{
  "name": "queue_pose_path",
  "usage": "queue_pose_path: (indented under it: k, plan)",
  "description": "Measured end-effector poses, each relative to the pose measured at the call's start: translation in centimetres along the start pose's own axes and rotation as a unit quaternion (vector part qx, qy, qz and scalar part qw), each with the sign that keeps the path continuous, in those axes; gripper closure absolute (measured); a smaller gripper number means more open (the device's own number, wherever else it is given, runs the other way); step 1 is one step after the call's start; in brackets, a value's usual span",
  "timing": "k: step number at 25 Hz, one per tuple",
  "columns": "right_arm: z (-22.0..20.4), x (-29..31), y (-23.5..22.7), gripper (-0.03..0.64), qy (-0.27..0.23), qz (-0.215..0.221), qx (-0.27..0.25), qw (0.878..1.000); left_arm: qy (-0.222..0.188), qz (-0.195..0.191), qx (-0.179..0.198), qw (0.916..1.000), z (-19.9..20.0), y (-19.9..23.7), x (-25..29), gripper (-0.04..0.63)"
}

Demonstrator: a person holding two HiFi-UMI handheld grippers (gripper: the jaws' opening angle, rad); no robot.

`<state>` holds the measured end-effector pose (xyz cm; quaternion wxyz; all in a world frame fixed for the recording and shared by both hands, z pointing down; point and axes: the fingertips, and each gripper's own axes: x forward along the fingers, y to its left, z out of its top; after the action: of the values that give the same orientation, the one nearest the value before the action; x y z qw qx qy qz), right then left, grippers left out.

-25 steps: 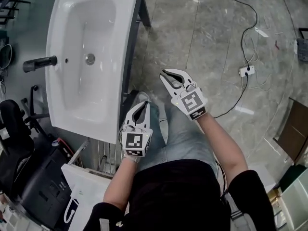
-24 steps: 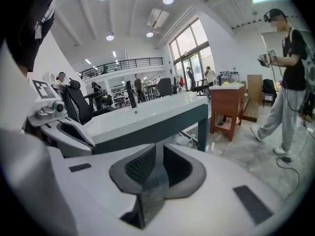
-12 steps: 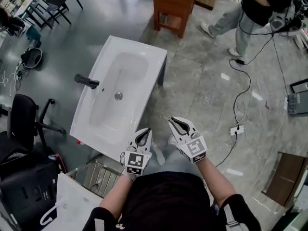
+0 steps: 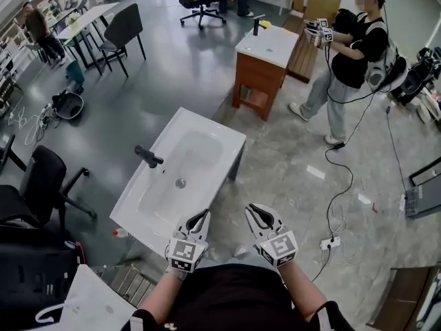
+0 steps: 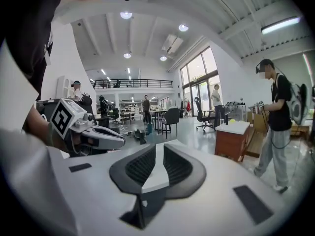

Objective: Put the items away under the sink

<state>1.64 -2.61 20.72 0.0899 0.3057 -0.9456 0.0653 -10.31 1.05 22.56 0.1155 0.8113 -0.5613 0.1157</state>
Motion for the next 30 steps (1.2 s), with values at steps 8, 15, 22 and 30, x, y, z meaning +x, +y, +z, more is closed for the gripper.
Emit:
queue_pose_path:
  k: [8, 15, 22, 30]
  plan:
    - [3.2, -1.7, 0.0, 0.554, -0.036, -0.005, -0.004, 0.999, -0.039, 0.017, -0.016, 0.999, 3.2, 0.0, -2.6, 0.575]
    - [4.4, -2.7, 0.9, 0.555, -0.053, 0.0, -0.019, 0.998, -0.063, 0.025, -0.016, 0.9976, 5.0, -0.1, -3.7, 0.575]
    - [5.0, -3.0, 1.6, 0.555, -0.058, 0.002, -0.022, 0.998, -0.072, 0.028, -0.024, 0.9968, 5.0, -0.8, -4.0, 0.575]
    - [4.5, -3.1, 2.3, 0.555, -0.057, 0.01, -0.021, 0.998, -0.069, 0.025, -0.018, 0.9971, 4.8, -1.0, -4.6, 0.575]
